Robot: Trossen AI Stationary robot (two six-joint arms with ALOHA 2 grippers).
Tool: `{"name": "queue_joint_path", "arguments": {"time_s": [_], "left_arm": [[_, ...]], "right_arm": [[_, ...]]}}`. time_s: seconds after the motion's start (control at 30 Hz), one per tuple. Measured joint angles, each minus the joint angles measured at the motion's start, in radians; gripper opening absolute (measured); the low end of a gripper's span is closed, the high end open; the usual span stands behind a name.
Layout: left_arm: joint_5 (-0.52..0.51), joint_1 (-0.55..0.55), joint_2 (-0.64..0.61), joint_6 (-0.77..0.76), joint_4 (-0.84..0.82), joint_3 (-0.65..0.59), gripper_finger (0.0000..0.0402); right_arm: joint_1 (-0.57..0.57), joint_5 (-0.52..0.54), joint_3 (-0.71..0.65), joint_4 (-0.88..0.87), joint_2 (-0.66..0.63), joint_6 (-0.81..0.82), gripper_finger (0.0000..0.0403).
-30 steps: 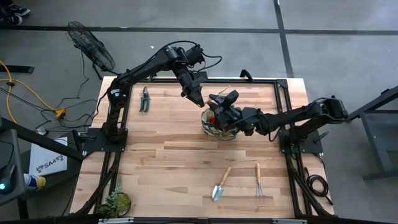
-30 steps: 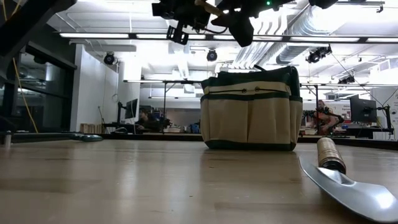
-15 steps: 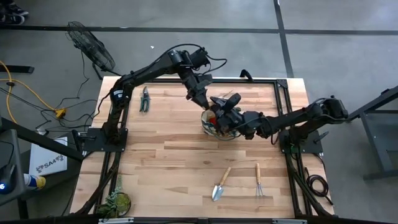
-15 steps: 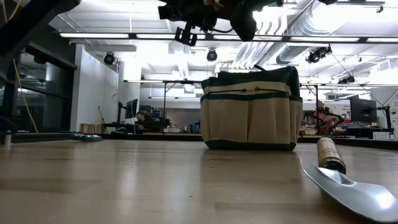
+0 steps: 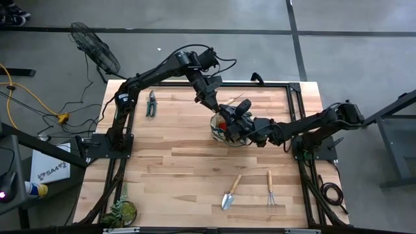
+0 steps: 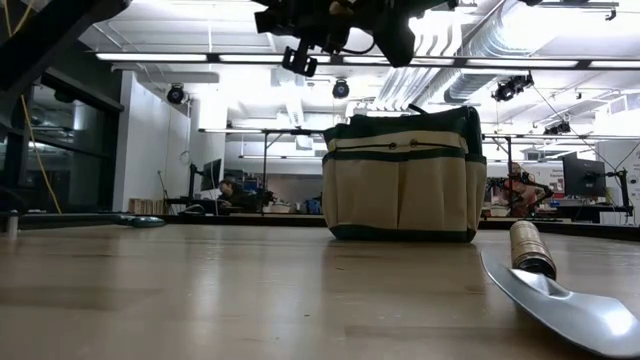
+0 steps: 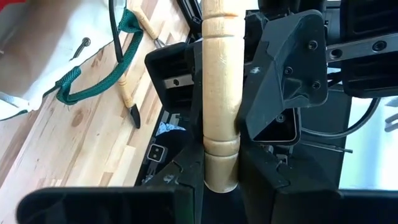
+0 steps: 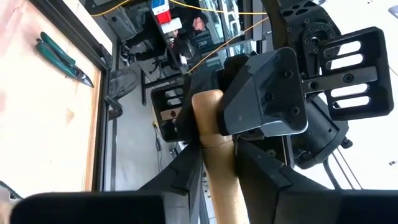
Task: Pick & Place Garden tools in Gardening bag
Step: Put the top trowel into the gardening bag
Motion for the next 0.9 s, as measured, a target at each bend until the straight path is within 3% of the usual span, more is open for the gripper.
{"name": "queue_joint_path", "arguments": {"time_s": [0.27,0.6,0.9], "left_arm": [[0.004,0.000,0.000,-0.001,0.000,0.000,0.0067],[0.005,-0.008,0.000,0.013,0.015,0.000,0.0067],[0.003,-0.007,0.000,-0.013,0.007,0.000,0.0068]], "right_arm": [[0.000,0.014,0.000,-0.005,0.000,0.028,0.0063],[-0.014,0.007,0.000,0.000,0.000,0.043,0.0118],[-0.014,0.014,0.001,-0.013,0.000,0.059,0.0064]]}}
